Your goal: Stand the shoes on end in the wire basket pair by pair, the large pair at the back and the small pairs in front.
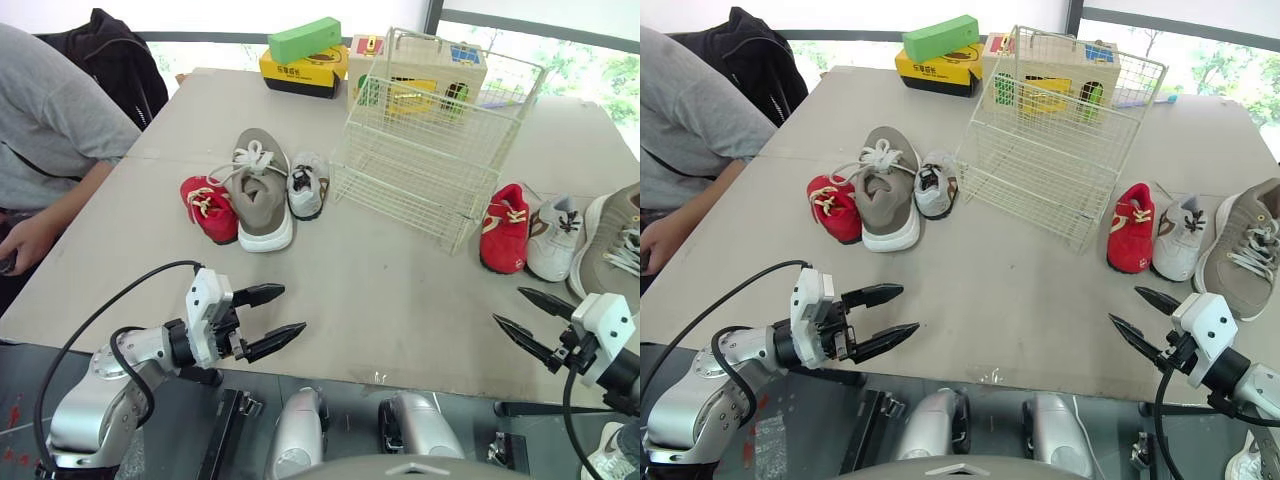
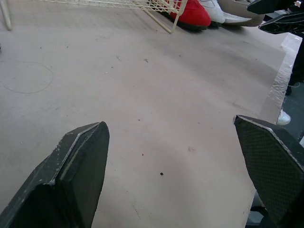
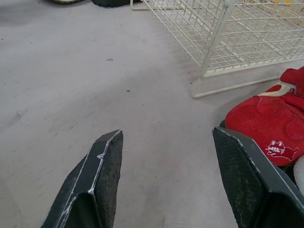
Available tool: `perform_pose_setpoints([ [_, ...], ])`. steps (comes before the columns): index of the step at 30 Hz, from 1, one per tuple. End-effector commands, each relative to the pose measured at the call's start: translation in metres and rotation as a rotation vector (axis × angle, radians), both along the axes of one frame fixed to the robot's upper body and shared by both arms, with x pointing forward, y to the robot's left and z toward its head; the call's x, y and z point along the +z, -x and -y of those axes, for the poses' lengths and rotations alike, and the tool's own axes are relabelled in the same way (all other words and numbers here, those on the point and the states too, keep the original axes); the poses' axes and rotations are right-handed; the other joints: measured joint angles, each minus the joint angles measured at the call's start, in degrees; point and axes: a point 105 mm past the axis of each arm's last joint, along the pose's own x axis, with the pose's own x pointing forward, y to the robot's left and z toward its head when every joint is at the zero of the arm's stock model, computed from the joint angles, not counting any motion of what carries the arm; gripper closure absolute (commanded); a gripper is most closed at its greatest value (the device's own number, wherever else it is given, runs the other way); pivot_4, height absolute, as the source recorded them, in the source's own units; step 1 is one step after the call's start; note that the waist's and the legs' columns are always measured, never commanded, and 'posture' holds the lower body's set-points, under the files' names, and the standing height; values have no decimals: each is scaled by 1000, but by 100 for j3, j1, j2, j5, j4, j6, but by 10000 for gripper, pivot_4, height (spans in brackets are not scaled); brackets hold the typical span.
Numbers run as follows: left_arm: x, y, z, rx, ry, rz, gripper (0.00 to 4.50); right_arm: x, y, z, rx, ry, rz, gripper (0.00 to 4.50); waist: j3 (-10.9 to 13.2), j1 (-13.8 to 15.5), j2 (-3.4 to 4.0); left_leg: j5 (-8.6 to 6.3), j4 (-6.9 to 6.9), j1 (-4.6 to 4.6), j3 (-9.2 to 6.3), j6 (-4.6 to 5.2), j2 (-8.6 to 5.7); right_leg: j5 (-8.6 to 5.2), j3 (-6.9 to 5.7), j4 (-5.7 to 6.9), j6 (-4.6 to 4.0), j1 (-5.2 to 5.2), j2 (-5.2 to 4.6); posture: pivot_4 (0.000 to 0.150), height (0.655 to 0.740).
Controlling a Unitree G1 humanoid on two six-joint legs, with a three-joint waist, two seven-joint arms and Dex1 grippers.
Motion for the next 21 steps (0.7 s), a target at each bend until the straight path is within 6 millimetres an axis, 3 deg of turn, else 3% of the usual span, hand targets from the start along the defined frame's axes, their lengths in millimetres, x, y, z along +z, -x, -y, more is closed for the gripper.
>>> perform_pose_setpoints([
  [1,14,-6,7,9,38,64,0,6,-3,-10,30,-35,42,17285,0,0,0,0,0,0,0,0,0,0,0,0,0,0,0,1500,7400],
  [6,31,-22,21,85,118,121,0,4,-20,-38,116,-96,54,17285,-3,-14,-3,1,4,1,1,2,-2,2,4,3,2,2,3,1500,7400],
  [9,40,-27,33,102,143,151,0,18,-33,-48,144,-141,98,8652,-5,-3,0,0,1,-1,1,1,-5,14,5,2,21,2,9,1500,7400],
  [11,47,-30,33,129,163,174,0,28,-39,-61,179,-141,147,180,-5,-12,-1,0,1,-4,1,1,-9,15,6,2,21,0,16,1500,7400],
  [17,65,-41,27,249,193,203,0,54,-56,-95,257,-220,228,180,-6,2,-2,1,1,-4,0,1,-10,16,3,3,21,1,19,1500,7400],
  [21,71,-47,24,345,193,213,0,64,-57,-117,337,-241,249,180,-6,-12,-3,1,2,-2,0,1,-11,18,7,7,21,1,19,1500,7400],
])
